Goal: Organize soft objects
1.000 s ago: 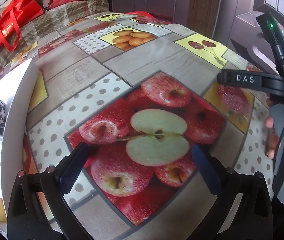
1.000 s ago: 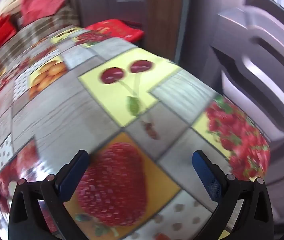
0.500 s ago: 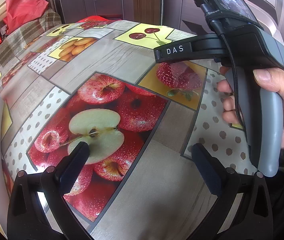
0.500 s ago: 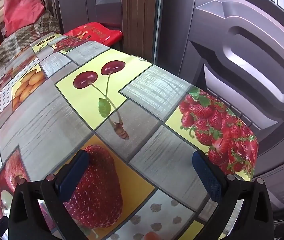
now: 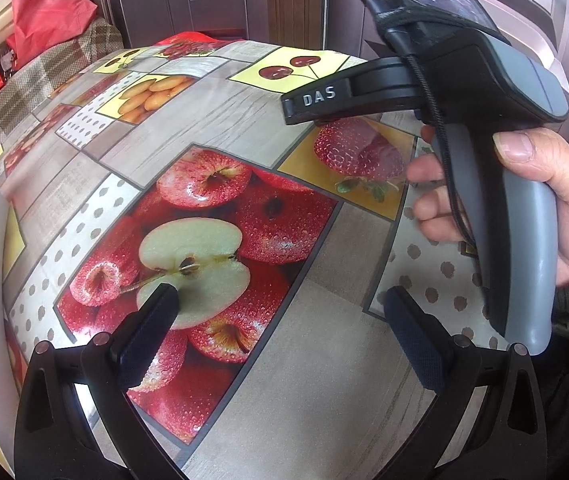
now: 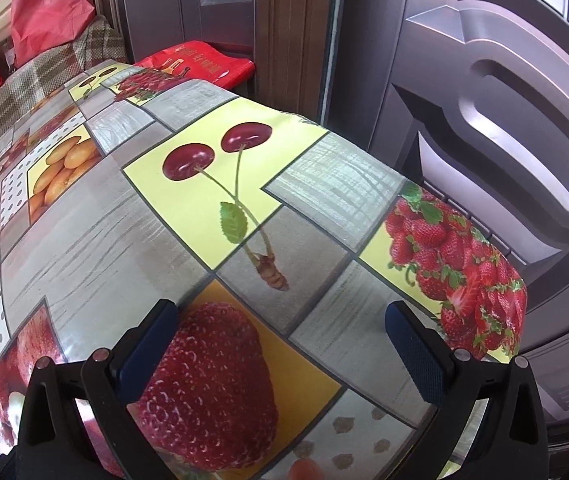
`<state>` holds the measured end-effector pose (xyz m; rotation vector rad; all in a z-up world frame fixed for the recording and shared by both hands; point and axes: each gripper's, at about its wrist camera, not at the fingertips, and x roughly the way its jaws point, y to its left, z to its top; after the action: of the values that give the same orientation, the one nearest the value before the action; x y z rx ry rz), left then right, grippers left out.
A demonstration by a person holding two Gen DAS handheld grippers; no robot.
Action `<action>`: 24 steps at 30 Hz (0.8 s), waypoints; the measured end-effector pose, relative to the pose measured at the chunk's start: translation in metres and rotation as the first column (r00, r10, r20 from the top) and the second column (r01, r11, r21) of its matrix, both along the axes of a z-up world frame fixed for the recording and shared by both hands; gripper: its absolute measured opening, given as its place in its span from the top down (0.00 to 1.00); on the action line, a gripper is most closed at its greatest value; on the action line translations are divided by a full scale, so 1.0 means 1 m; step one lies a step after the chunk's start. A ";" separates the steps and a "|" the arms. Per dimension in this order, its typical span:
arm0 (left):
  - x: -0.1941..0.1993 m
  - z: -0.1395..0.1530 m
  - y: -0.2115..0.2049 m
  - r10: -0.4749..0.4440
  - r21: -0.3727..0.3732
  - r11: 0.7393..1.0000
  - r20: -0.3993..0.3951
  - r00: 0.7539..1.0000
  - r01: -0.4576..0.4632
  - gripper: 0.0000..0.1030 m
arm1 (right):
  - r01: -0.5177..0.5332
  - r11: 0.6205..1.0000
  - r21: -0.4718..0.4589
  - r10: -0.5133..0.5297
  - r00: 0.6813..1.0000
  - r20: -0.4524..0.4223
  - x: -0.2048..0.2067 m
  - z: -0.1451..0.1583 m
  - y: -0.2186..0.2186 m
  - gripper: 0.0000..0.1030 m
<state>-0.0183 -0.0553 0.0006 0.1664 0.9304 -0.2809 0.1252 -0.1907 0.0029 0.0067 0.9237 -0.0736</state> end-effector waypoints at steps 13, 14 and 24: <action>0.000 0.000 0.000 0.000 -0.001 1.000 0.000 1.000 0.000 0.01 | -0.005 1.000 0.003 0.005 1.000 -0.005 0.000 0.001 -0.010 0.00; 0.000 0.000 0.000 0.001 -0.001 1.000 0.000 1.000 -0.001 0.01 | -0.004 1.000 0.004 0.004 1.000 -0.006 0.000 0.001 -0.010 0.00; 0.000 0.000 0.000 0.001 -0.001 1.000 0.000 1.000 -0.001 0.01 | -0.007 1.000 0.006 0.007 1.000 -0.006 -0.001 0.001 -0.008 0.00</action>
<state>-0.0183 -0.0551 0.0007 0.1652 0.9302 -0.2807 0.1242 -0.1989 0.0037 0.0090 0.9297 -0.0642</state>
